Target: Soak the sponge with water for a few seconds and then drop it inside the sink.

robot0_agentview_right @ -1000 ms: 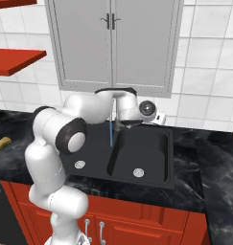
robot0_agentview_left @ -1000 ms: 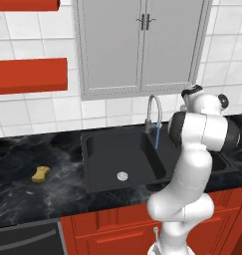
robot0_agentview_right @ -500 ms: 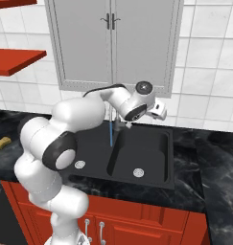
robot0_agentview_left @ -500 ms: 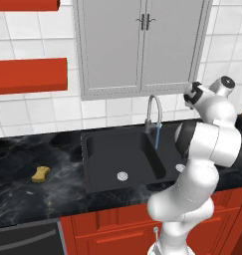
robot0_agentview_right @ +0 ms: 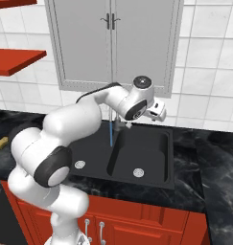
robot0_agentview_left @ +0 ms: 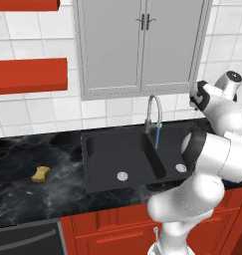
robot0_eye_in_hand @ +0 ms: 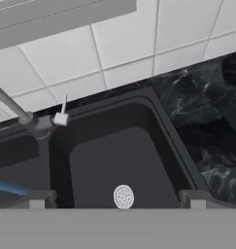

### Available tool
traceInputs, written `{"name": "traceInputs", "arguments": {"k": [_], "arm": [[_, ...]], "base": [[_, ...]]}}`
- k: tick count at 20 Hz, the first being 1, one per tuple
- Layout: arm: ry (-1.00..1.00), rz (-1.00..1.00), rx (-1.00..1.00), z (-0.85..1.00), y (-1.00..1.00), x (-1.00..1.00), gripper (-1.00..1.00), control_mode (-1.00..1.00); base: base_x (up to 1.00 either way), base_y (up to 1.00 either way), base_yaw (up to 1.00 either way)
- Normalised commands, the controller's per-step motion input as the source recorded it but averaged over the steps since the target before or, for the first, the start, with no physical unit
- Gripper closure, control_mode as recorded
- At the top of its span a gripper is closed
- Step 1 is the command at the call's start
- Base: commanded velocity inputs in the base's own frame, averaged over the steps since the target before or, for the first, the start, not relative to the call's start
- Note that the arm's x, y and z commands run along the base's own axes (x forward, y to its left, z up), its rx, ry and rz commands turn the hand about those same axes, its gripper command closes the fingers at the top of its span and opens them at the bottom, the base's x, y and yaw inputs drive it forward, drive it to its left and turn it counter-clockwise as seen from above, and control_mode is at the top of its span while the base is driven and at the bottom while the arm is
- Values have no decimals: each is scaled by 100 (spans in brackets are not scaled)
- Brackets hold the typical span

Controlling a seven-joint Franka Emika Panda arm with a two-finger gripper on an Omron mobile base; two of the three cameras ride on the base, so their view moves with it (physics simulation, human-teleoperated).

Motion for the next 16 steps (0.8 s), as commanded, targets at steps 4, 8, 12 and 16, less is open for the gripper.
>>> {"name": "traceInputs", "arguments": {"k": [4,8,12,16], "arm": [[3,0,0,4,11,-47,-100,-100],[11,1,0,12,24,-36,-100,-100],[14,0,0,9,39,-30,-100,-100],[13,3,0,1,53,-27,-100,-100]], "base": [[0,0,0],[0,0,0],[0,0,0],[0,0,0]]}}
